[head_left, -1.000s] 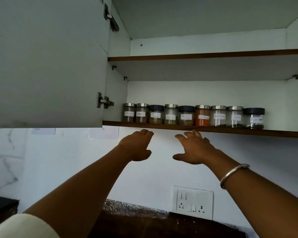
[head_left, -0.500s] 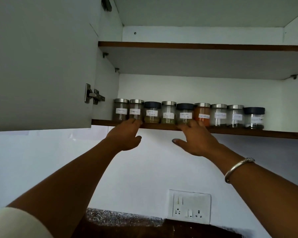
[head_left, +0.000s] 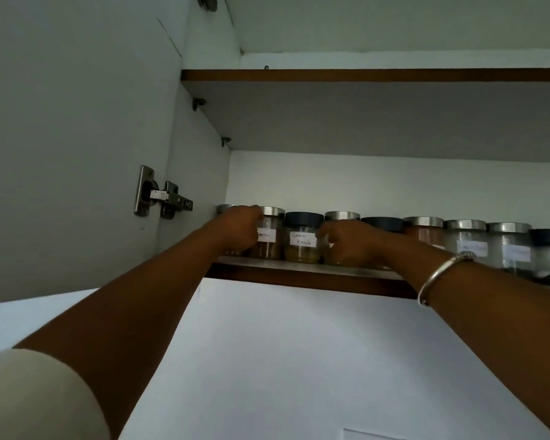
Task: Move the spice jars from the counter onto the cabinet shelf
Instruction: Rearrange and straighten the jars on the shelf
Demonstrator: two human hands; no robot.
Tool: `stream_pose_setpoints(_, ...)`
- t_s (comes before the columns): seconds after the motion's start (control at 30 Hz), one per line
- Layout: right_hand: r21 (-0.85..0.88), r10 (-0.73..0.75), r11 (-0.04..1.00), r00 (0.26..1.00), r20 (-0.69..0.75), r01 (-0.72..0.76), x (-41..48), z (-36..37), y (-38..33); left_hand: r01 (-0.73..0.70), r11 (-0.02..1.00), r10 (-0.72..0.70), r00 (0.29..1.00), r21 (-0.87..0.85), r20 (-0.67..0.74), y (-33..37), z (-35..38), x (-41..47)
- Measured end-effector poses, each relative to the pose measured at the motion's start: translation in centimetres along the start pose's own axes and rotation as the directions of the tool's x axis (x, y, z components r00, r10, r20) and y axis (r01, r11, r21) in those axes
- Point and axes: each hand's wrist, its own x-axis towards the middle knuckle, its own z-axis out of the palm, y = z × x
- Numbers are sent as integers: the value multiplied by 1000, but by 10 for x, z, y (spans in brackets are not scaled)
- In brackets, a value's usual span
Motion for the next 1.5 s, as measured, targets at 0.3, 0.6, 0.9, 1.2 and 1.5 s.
stream_pose_setpoints(0.3,-230,-49,972,999,-23,43,94,-6,-25,19,980,-30,998,197,55,-37,-5,53)
stream_pose_setpoints(0.6,-222,-86,973,990,-113,59,152,8,-62,27,934,-59,995,356,80,-53,-3,88)
stream_pose_setpoints(0.9,-341,-74,938,997,-30,59,168,17,-65,-97,805,-27,980,585,199,-53,8,101)
stream_pose_setpoints(1.2,-334,-56,942,998,-39,40,155,14,-65,-102,806,-10,982,583,186,-60,4,100)
stream_pose_setpoints(1.5,-144,18,989,999,-46,-24,148,23,-68,-73,873,-17,984,483,178,-59,12,95)
